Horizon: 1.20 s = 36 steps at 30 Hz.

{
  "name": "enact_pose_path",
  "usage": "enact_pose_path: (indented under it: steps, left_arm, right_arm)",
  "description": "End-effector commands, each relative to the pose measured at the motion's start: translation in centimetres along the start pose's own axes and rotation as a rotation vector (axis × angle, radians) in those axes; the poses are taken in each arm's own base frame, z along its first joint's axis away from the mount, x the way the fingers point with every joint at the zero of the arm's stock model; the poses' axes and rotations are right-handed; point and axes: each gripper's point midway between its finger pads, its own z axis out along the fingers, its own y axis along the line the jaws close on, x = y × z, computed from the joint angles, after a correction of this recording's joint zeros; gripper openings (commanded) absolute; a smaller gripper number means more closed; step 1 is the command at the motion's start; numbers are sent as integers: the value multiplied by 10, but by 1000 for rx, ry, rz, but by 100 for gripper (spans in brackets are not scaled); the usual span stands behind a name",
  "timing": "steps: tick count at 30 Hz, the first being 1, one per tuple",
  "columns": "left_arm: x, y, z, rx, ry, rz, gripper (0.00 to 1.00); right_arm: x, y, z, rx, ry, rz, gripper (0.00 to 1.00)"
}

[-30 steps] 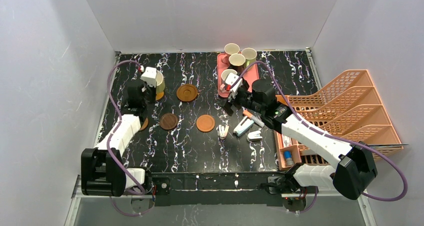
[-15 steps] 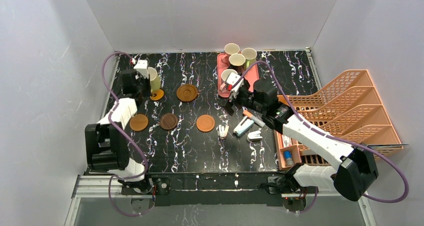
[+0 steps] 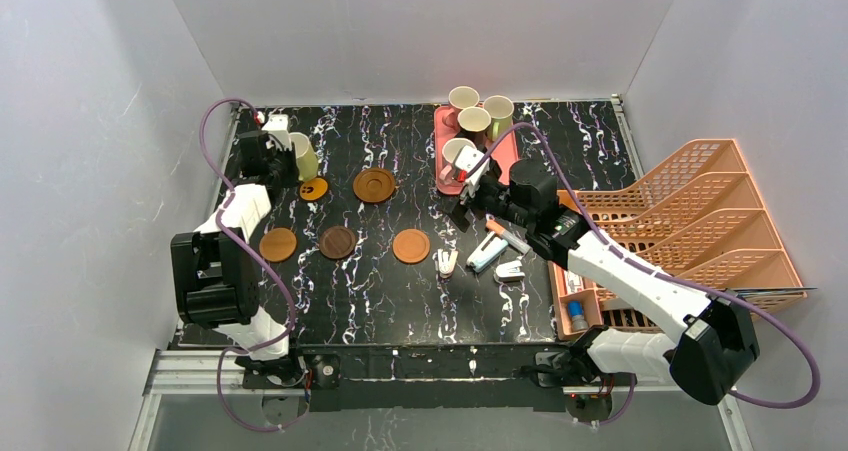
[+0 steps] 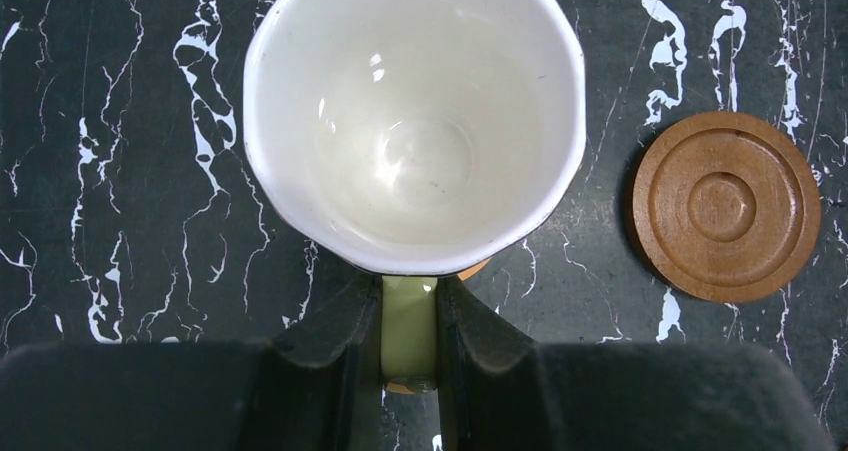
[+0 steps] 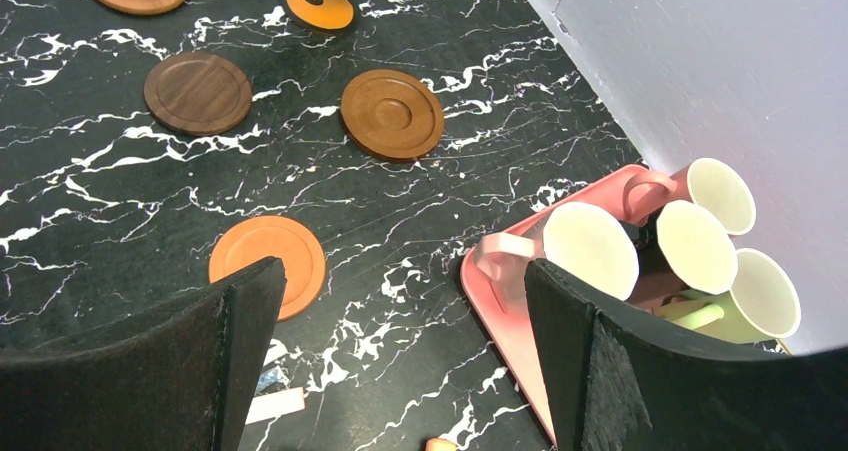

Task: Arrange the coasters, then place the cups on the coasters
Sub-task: Place the cup on the coaster.

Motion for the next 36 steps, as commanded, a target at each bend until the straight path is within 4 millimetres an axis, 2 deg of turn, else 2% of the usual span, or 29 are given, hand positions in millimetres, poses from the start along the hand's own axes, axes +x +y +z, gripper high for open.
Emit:
enact_pose_path:
  steps: [1,7,11,18,36]
  left_arm:
    - [-37,3,-8,-17,-112,-15,0]
    - [-27,5,-2,-27,-71,-21,0]
    - [-23,-3,-1,18,-64,-8,0]
    - [-29,-10,-14,52,-104,17,0]
    - [-17,-13,-18,68,-85,36,0]
  right_arm:
    - [-27,-8,-7,29,-86,-22,98]
    - [-24,-8,-6,28,-79,-20,98]
    - [-22,-9,-4,33,-73,-19,98]
    - [-20,-10,-3,37,-66,-20,98]
    - [-15,-9,0,28,-52,-19,98]
